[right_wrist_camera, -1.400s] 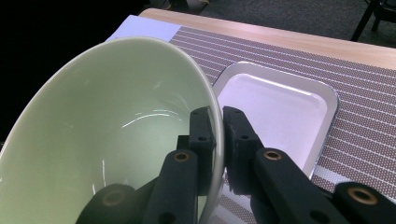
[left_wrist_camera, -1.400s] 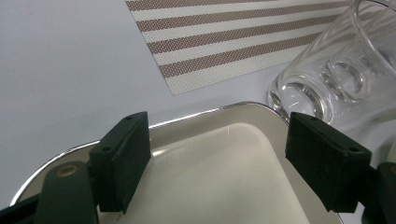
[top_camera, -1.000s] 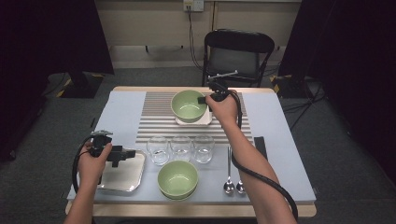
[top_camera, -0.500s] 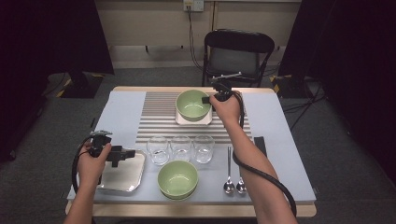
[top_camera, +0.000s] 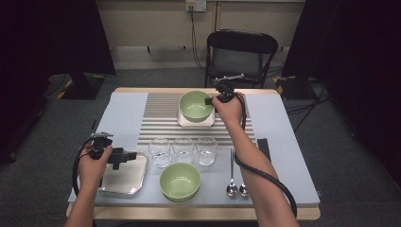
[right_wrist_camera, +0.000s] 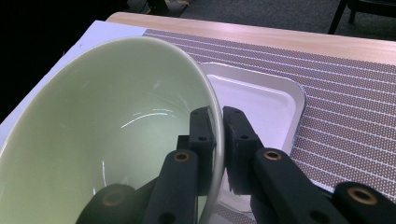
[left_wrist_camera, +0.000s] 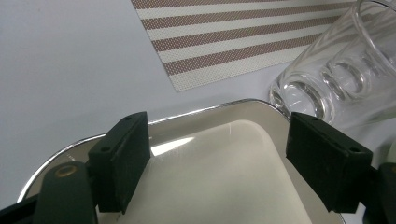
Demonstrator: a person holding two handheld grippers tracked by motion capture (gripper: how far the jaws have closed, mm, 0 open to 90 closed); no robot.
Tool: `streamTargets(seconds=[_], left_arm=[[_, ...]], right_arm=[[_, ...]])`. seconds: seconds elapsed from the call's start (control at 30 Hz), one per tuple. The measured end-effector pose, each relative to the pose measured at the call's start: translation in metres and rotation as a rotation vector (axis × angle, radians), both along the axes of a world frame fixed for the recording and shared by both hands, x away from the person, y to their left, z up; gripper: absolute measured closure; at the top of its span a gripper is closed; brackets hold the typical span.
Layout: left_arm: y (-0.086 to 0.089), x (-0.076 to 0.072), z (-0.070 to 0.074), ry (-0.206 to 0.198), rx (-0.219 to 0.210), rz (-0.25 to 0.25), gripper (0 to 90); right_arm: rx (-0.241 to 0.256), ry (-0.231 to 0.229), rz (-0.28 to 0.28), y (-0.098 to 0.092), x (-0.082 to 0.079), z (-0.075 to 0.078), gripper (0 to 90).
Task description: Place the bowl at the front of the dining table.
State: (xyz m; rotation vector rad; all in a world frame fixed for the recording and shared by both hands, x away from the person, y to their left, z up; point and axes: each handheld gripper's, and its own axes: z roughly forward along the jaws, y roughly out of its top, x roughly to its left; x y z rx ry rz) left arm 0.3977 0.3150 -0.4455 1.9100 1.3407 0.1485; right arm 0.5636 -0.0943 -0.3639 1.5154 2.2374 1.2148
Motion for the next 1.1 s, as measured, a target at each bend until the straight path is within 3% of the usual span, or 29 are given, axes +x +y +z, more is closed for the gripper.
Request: streamTargets(seconds=[1.1], left_arm=[[0.001,0.001,-0.001,0.007,0.008,0.003,21.9]], right_arm=[[-0.006,0.017,-0.031,0.001,0.016,-0.017,83.2]])
